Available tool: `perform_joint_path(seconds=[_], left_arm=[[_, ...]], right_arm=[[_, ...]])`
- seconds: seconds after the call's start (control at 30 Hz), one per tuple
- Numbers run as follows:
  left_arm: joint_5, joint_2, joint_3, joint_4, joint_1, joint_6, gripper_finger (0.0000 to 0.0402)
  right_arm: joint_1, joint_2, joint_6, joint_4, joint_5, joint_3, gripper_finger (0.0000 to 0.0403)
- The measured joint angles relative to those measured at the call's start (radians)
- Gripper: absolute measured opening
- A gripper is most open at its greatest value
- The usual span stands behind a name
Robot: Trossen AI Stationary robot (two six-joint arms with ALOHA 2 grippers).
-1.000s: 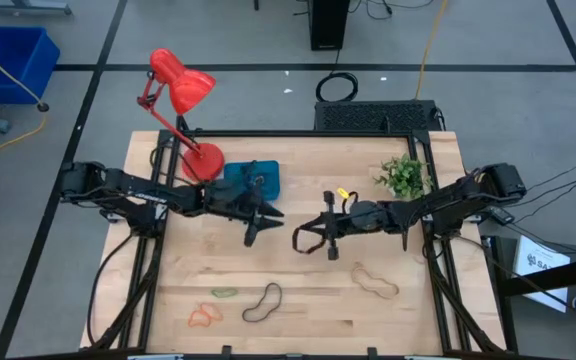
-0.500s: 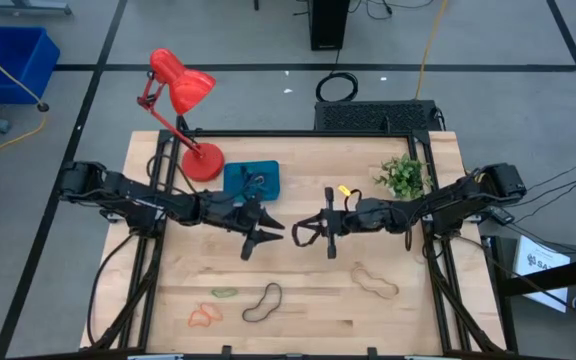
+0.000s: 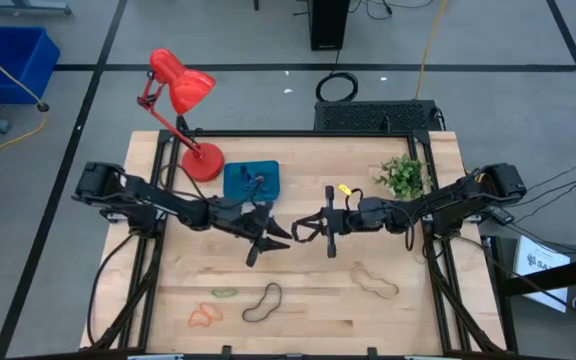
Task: Pick and place rubber bands into bin
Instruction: Put the black rubber band into the blue bin
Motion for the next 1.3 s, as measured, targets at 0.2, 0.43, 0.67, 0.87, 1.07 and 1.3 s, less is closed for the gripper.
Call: perform_joint_path(seconds=[0.2, 0.43, 0.67, 0.87, 1.07, 1.3], left_arm=[[0.003, 0.074, 0.003, 0.132, 0.0, -0.011, 0.0134], [0.031, 0.137, 0.076, 0.136, -0.008, -0.014, 0.0128], [0.03, 0.14, 0.109, 0.073, -0.024, 0.042, 0.0044], [0.03, 0.14, 0.109, 0.067, -0.024, 0.071, 0.0013], [0.029, 0.14, 0.109, 0.059, -0.024, 0.069, 0.0008], [0.012, 0.14, 0.109, 0.023, -0.024, 0.064, 0.0007]], right_arm=[[0.0, 0.0, 0.001, 0.001, 0.0, 0.0, 0.0], [0.0, 0.0, 0.003, -0.005, 0.0, 0.0, 0.0], [0.0, 0.0, 0.011, -0.036, 0.0, 0.0, 0.0], [0.0, 0.0, 0.015, -0.039, 0.0, 0.0, 0.0], [0.003, 0.0, 0.016, -0.044, 0.0, 0.0, 0.0009], [0.005, 0.0, 0.074, -0.05, -0.001, 0.0, 0.0056]])
